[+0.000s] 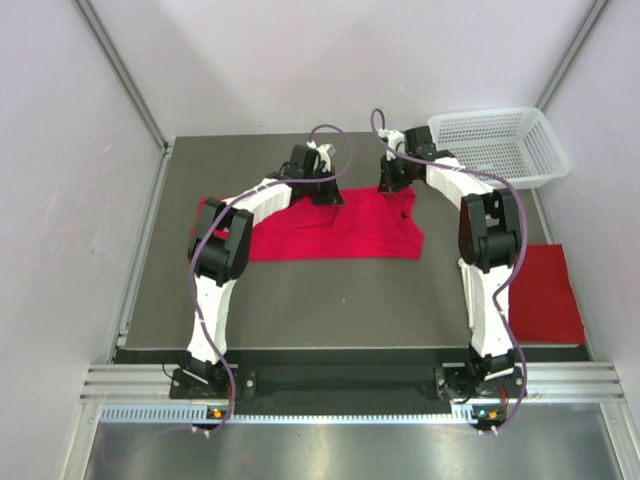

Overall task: Fold and stack the t-shirts
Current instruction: Fold the tshirt

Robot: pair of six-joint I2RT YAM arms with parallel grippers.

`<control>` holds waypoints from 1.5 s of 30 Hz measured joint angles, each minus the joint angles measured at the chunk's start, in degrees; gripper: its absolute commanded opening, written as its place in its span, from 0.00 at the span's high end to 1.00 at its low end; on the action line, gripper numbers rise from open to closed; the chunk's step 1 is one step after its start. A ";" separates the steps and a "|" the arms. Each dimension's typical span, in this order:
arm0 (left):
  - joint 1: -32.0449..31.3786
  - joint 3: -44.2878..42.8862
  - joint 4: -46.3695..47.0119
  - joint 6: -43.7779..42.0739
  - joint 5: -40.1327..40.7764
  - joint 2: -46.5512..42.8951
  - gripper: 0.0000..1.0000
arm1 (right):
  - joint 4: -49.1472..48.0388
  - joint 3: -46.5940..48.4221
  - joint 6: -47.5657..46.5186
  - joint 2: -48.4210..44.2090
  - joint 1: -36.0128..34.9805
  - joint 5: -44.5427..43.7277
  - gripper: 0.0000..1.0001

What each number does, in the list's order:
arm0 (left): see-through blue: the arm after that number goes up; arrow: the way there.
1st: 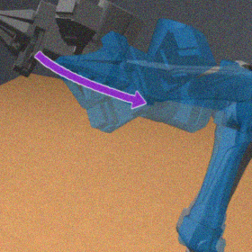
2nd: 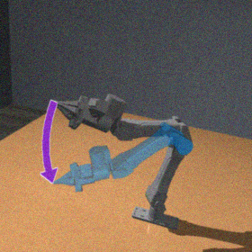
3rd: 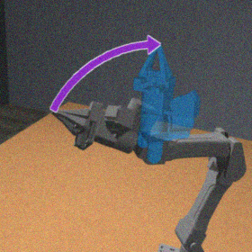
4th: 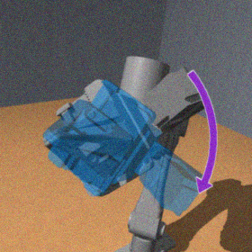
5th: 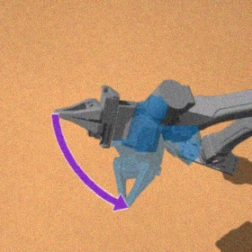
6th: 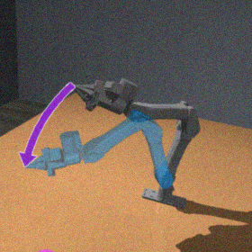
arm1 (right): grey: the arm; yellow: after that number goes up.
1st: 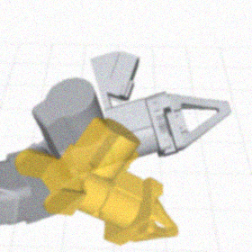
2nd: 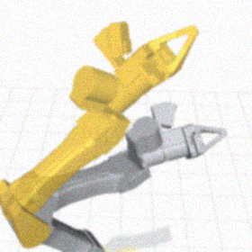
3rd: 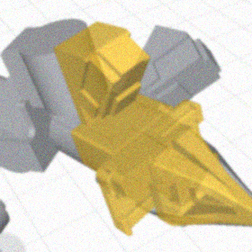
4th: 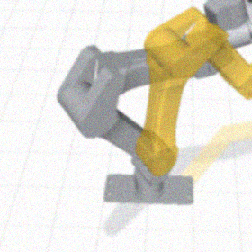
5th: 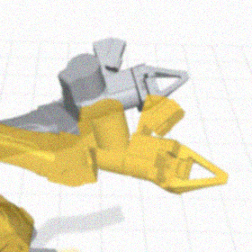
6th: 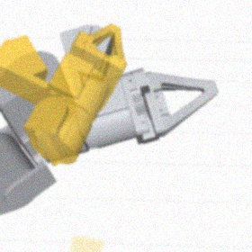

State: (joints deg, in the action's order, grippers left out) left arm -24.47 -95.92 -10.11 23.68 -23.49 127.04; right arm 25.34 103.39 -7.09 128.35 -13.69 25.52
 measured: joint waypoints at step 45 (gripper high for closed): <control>0.00 3.72 -1.25 5.57 12.26 -0.17 1.00 | -6.99 4.66 -8.76 0.07 -4.87 -3.06 1.00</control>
State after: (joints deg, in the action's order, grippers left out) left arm -24.47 -92.20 -11.35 29.26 -11.22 126.87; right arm 18.35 108.05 -15.86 128.42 -18.57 22.46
